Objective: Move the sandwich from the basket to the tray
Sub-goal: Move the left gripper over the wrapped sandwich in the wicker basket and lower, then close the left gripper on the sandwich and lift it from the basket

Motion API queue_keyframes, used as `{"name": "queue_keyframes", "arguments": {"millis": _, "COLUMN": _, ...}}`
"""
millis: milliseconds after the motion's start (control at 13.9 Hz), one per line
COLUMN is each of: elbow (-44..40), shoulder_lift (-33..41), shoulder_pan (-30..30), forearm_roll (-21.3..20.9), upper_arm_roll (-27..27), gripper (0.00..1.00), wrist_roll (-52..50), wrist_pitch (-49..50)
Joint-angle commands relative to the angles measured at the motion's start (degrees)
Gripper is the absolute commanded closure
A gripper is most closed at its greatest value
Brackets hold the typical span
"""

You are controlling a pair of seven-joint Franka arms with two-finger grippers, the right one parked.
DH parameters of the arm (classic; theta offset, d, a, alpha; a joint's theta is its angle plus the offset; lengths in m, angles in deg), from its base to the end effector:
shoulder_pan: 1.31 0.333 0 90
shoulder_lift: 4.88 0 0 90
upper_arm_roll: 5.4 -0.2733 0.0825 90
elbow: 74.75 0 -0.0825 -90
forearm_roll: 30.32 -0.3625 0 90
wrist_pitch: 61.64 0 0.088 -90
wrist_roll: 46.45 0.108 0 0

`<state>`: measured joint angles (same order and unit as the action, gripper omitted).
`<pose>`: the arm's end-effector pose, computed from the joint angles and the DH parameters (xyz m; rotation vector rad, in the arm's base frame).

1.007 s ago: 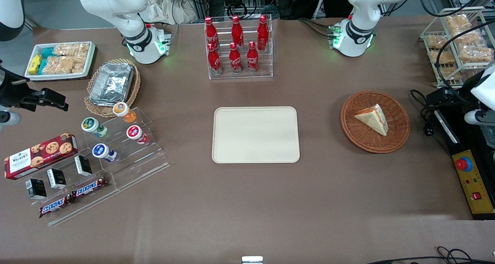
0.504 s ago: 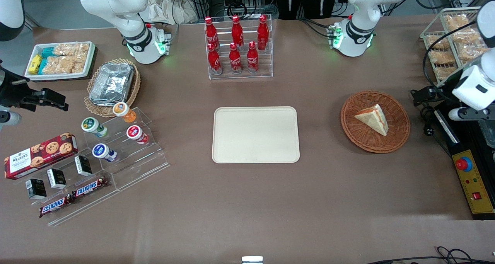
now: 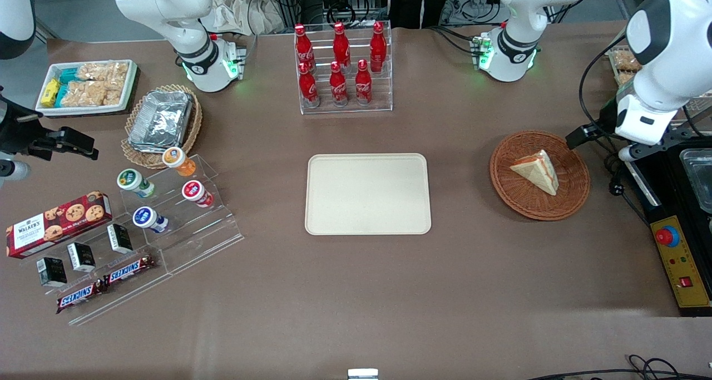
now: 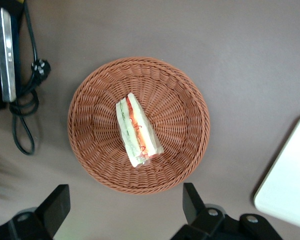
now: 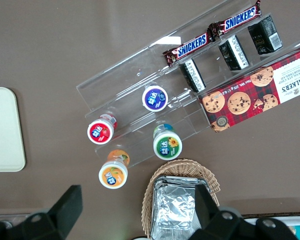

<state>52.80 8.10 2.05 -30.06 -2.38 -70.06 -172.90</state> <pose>0.4646 0.0019 0.4291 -3.0522 -0.6529 0.0864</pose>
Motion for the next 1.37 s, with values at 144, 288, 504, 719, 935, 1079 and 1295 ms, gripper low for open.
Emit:
{"name": "queue_keyframes", "arguments": {"millis": 144, "elbow": 10.59, "shoulder_lift": 1.96, "shoulder_pan": -0.19, "forearm_roll": 0.27, "upper_arm_roll": 1.99, "gripper": 0.0, "wrist_roll": -11.53, "wrist_pitch": -10.61}}
{"name": "queue_keyframes", "arguments": {"millis": 288, "elbow": 14.29, "shoulder_lift": 1.43, "shoulder_pan": -0.19, "forearm_roll": 0.36, "upper_arm_roll": 2.08, "gripper": 0.0, "wrist_roll": -13.56, "wrist_pitch": -15.27}}
{"name": "queue_keyframes", "arguments": {"millis": 504, "elbow": 19.04, "shoulder_lift": -1.19, "shoulder_pan": 0.07, "forearm_roll": 0.62, "upper_arm_roll": 1.99, "gripper": 0.0, "wrist_roll": -16.28, "wrist_pitch": -23.27}}
{"name": "queue_keyframes", "arguments": {"millis": 719, "elbow": 19.58, "shoulder_lift": -6.2, "shoulder_pan": -0.01, "forearm_roll": 0.8, "upper_arm_roll": 1.99, "gripper": 0.0, "wrist_roll": -20.06, "wrist_pitch": -26.63}}
{"name": "queue_keyframes", "arguments": {"millis": 935, "elbow": 19.84, "shoulder_lift": -9.81, "shoulder_pan": 0.25, "forearm_roll": 0.88, "upper_arm_roll": 1.99, "gripper": 0.0, "wrist_roll": -20.42, "wrist_pitch": -29.17}}
{"name": "queue_keyframes", "arguments": {"millis": 1079, "elbow": 20.19, "shoulder_lift": -12.18, "shoulder_pan": 0.34, "forearm_roll": 0.88, "upper_arm_roll": 1.99, "gripper": 0.0, "wrist_roll": -21.38, "wrist_pitch": -31.37}}
{"name": "queue_keyframes", "arguments": {"millis": 1295, "elbow": 20.02, "shoulder_lift": -16.57, "shoulder_pan": 0.34, "forearm_roll": 0.88, "upper_arm_roll": 1.99, "gripper": 0.0, "wrist_roll": -22.71, "wrist_pitch": -34.97}}
